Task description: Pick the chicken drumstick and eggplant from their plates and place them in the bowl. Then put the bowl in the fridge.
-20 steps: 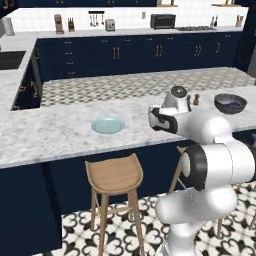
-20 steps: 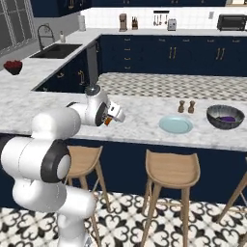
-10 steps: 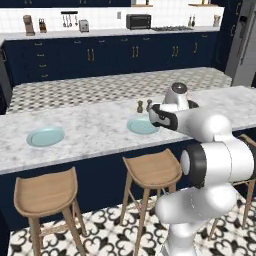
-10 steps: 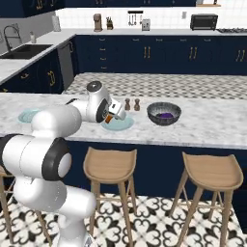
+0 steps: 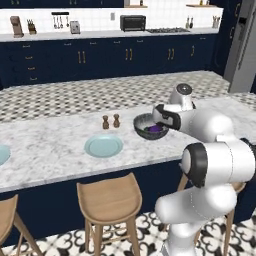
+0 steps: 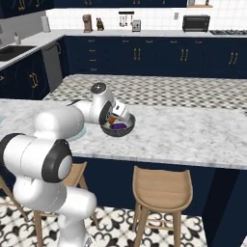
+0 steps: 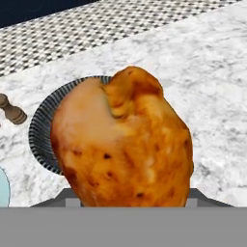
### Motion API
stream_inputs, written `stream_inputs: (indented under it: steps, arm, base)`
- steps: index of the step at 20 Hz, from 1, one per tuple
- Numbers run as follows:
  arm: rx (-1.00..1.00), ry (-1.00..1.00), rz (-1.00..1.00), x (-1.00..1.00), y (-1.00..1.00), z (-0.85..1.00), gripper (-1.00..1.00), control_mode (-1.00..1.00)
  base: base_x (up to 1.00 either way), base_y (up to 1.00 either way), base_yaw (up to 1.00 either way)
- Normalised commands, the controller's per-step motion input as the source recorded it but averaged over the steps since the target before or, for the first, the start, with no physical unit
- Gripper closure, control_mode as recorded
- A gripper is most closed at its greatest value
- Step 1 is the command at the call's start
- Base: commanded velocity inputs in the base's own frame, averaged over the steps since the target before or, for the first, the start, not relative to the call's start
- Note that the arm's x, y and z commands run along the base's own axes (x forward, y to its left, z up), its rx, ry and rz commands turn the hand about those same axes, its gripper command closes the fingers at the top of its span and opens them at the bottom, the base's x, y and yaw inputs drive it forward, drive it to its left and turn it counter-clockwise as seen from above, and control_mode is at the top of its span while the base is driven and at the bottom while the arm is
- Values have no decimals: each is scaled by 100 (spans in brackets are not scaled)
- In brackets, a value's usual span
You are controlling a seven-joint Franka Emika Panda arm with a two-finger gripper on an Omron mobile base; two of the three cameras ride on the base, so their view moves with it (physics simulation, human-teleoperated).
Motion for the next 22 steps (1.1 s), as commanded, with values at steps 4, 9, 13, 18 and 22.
stream_inputs:
  steps: [4,9,13,18,22]
  arm:
    - [0,0,0,0,0,0,100,100]
    - [-1,13,2,78,11,-8,100,-100]
    - [0,33,4,74,5,-26,100,-100]
    - [6,27,4,43,0,-17,100,-100]
    - [8,6,4,13,1,-64,100,-100]
  base:
    - [89,-1,14]
    - [20,9,1]
    - [0,0,0]
    - [0,0,0]
    - [0,0,0]
